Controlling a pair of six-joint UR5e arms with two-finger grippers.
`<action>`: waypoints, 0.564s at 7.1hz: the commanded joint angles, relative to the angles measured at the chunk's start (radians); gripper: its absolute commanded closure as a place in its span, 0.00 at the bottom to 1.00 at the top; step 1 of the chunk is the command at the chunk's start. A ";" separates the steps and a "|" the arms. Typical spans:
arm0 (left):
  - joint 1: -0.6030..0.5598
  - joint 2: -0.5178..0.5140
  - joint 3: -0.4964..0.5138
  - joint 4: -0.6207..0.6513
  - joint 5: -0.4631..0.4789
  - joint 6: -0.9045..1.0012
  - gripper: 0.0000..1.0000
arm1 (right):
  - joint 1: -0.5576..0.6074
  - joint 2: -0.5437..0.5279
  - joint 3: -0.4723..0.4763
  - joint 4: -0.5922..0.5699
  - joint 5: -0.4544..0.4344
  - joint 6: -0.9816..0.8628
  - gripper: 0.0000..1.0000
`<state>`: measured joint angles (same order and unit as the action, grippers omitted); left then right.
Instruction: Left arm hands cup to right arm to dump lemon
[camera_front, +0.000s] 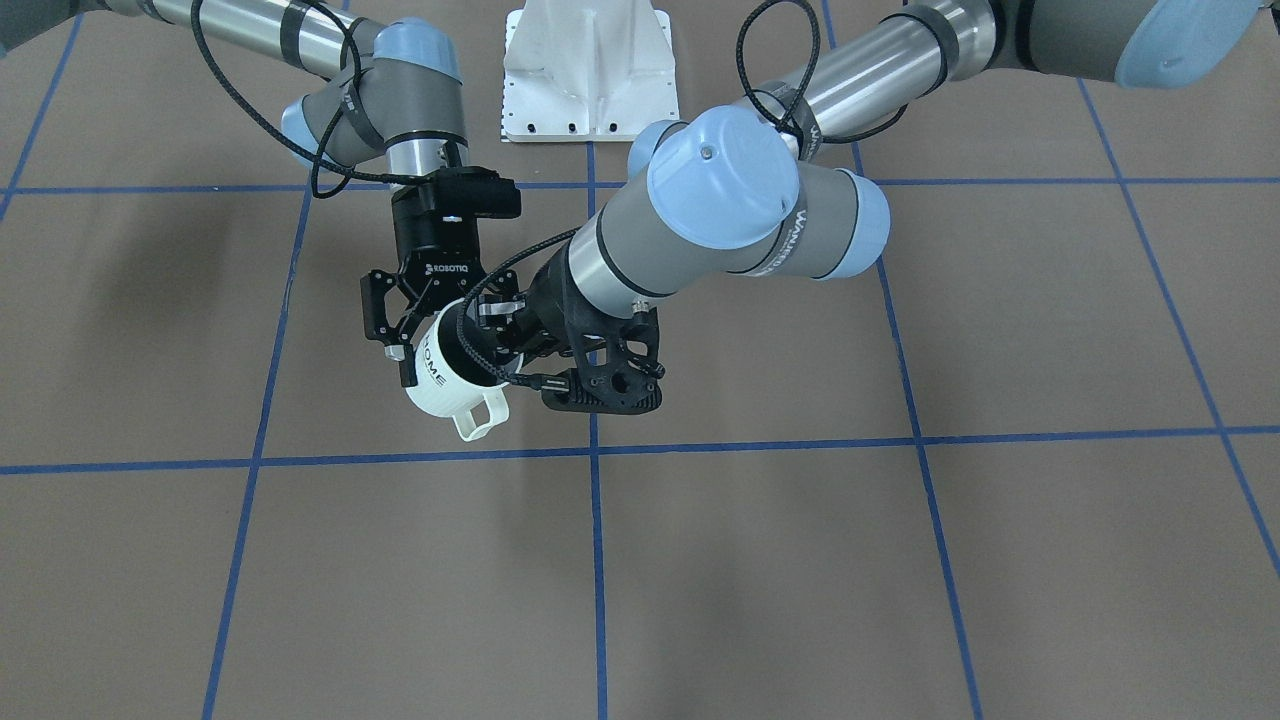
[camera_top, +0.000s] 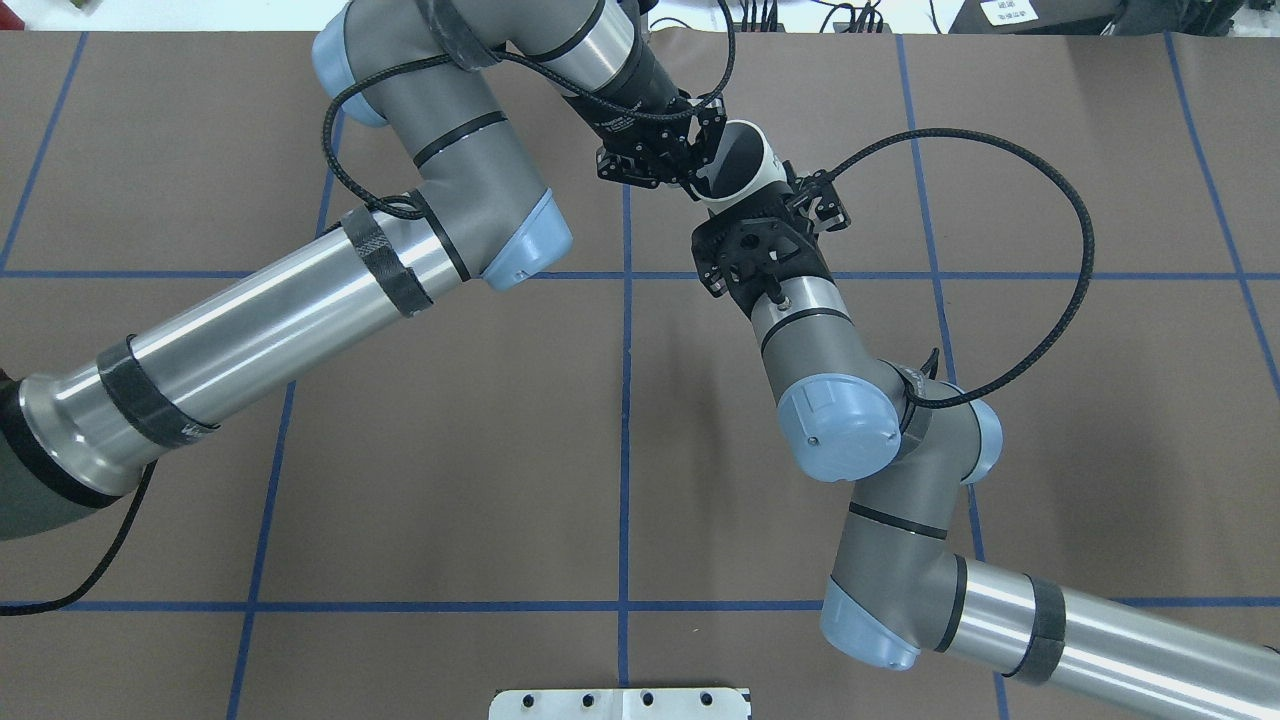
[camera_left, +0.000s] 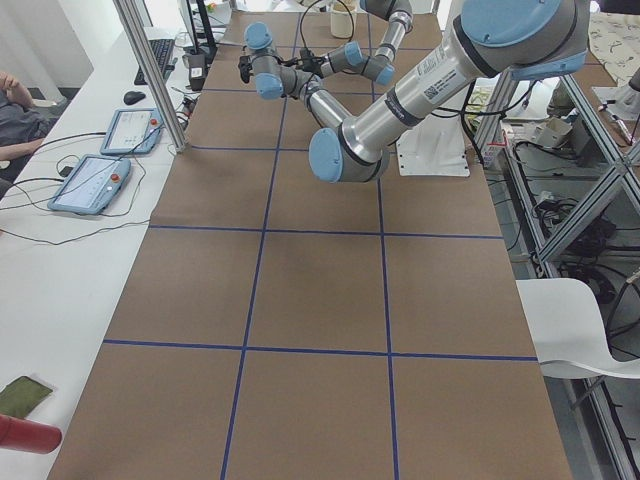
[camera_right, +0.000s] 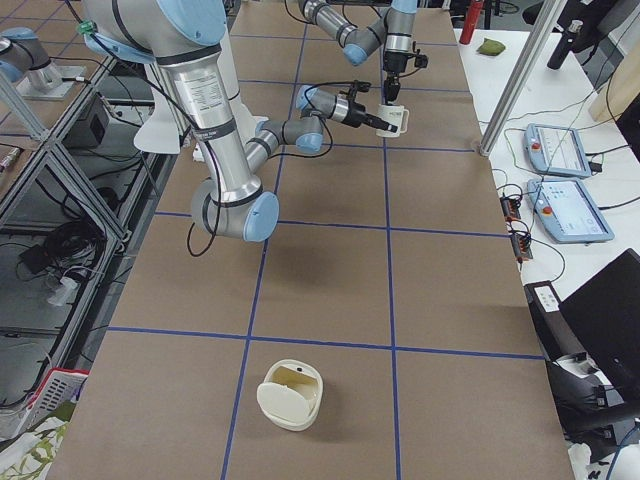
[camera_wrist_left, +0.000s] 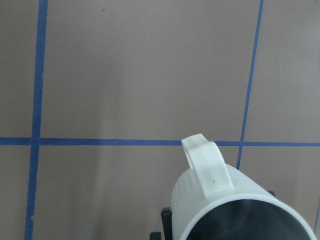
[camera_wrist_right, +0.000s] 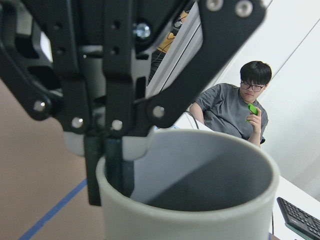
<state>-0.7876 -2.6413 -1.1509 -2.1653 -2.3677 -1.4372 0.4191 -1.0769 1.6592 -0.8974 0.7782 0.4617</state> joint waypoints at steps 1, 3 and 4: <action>-0.004 0.001 0.004 -0.002 -0.007 -0.005 1.00 | 0.001 0.000 0.001 -0.002 0.003 0.000 0.00; -0.004 0.000 0.004 -0.002 -0.008 -0.008 1.00 | 0.000 -0.002 0.001 -0.002 0.001 0.000 0.00; -0.005 0.000 0.004 -0.002 -0.007 -0.008 1.00 | 0.000 -0.005 0.001 -0.002 0.001 0.000 0.00</action>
<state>-0.7919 -2.6413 -1.1475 -2.1675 -2.3750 -1.4441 0.4194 -1.0787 1.6597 -0.8988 0.7797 0.4617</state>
